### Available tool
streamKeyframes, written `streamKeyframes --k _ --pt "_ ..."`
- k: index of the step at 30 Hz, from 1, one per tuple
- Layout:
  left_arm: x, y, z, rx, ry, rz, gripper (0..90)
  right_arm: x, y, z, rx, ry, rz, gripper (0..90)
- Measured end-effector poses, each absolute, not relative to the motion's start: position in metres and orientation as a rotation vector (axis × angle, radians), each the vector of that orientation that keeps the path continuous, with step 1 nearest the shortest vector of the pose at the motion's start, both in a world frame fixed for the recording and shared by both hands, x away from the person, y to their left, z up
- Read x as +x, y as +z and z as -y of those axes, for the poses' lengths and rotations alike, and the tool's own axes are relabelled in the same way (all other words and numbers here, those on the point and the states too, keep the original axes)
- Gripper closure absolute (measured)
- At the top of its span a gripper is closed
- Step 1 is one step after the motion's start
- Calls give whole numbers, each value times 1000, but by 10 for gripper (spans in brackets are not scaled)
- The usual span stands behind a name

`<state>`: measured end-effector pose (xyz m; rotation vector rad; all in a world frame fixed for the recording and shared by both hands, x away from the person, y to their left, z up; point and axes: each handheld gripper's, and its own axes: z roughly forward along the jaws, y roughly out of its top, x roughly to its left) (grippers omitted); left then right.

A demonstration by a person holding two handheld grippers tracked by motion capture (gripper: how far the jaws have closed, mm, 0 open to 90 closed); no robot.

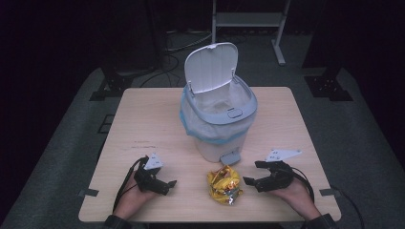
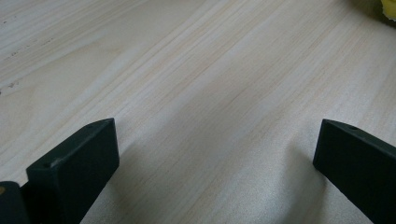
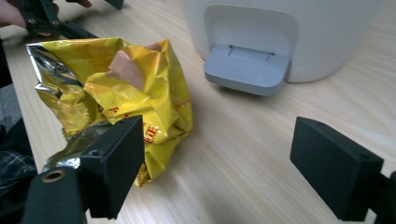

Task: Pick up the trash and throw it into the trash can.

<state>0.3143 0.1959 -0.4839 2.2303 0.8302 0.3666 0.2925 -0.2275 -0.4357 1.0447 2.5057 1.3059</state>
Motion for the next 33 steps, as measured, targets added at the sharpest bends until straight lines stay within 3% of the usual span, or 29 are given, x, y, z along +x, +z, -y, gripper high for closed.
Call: streamKeyframes --k 11,16,33 --pt "314 -484 -196 2230 367 -830 0 295 -438 210 1004 1354 -2564 232" --pt "314 -484 -196 2230 367 -830 0 298 -437 205 975 1393 -2568 302" --pt "314 -484 -196 2230 367 -830 0 305 -436 182 929 1443 -2609 273"
